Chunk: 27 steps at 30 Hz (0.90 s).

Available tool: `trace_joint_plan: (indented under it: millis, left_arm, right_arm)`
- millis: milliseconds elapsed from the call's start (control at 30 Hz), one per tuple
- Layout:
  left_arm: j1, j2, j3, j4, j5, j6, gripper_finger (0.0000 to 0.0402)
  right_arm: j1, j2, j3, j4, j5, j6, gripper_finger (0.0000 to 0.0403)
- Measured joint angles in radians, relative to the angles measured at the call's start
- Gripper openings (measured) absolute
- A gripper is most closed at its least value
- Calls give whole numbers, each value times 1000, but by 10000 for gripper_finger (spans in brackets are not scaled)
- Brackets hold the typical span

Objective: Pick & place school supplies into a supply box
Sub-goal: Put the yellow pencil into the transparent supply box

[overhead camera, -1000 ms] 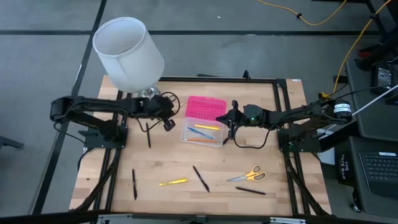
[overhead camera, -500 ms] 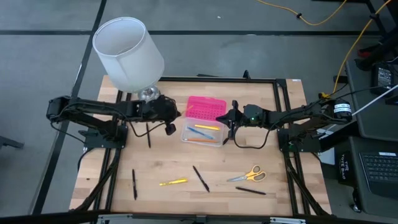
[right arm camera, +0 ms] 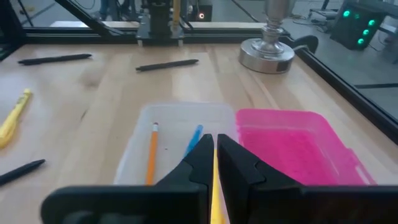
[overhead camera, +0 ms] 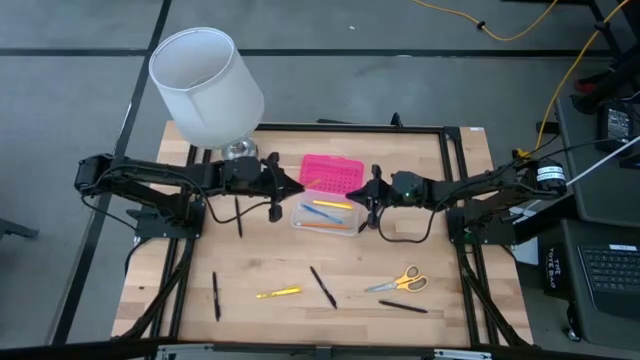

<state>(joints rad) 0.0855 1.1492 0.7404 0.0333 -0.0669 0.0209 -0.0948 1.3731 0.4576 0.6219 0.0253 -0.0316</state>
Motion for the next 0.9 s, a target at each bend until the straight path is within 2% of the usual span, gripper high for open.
trace_joint_plan:
  millis: [300, 467, 633, 900]
  left_arm:
    - [0, 2, -85, 146, 45, 19, 13]
    - [-1, 2, -94, 153, 50, 19, 13]
    - [-1, 16, -94, 151, 104, 21, 13]
    - [2, 110, -76, 149, 106, 57, 13]
  right_arm:
    - [47, 0, 0, 4, 0, 30, 28]
    - [61, 0, 0, 10, 0, 31, 28]
    - [61, 0, 0, 11, 18, 55, 28]
    - [61, 0, 0, 13, 19, 82, 28]
